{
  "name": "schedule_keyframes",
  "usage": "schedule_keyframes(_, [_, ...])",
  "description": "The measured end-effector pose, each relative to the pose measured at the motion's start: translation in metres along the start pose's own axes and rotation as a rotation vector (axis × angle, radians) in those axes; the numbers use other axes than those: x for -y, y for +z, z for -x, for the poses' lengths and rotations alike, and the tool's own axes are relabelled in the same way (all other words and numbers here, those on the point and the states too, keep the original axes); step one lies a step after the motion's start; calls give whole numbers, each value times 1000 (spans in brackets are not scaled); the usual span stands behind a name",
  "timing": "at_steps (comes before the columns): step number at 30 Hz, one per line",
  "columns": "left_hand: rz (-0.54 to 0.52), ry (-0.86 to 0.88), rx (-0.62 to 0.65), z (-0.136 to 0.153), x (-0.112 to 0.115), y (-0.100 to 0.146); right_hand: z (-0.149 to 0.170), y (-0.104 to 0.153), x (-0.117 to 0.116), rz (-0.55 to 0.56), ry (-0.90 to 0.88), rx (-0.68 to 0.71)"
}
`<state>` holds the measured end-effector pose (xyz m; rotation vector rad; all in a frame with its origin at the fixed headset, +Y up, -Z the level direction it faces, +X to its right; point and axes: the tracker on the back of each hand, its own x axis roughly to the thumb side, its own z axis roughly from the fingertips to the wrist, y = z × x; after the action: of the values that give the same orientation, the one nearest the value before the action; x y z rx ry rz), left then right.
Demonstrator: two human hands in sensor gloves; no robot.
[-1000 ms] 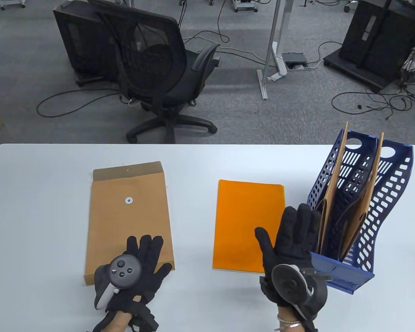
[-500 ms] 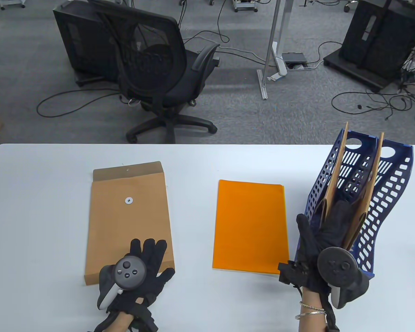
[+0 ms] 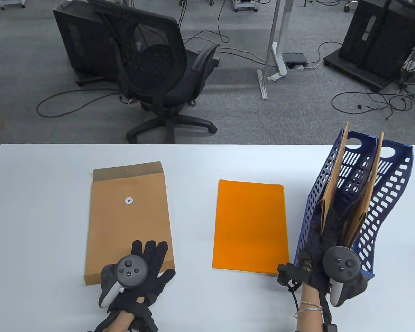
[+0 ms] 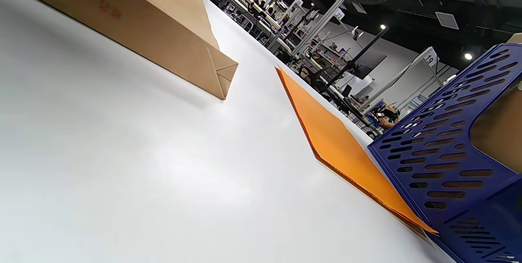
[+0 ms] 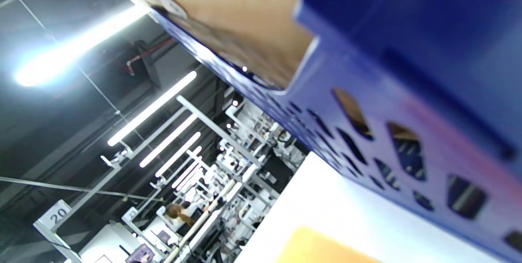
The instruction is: Pull cardstock from document pouches and stack
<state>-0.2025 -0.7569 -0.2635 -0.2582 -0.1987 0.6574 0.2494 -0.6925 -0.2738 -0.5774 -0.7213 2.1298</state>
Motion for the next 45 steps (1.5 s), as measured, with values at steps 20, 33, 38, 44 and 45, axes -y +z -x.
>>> schedule_keyframes(20, [6, 174, 135, -5, -3, -3, -129, 61, 53, 152, -159, 673])
schedule_keyframes(33, [-128, 835, 356, 28, -51, -32, -118, 45, -52, -755, -684, 389])
schedule_keyframes(38, [102, 887, 400, 43, -46, -37, -106, 43, -85, -1013, -787, 312])
schedule_keyframes(44, [337, 1139, 444, 42, -21, -46, -94, 46, -96, -1042, -725, 261])
schedule_keyframes(45, [366, 1166, 475, 41, -20, -46, -91, 47, -97, -1023, -707, 240])
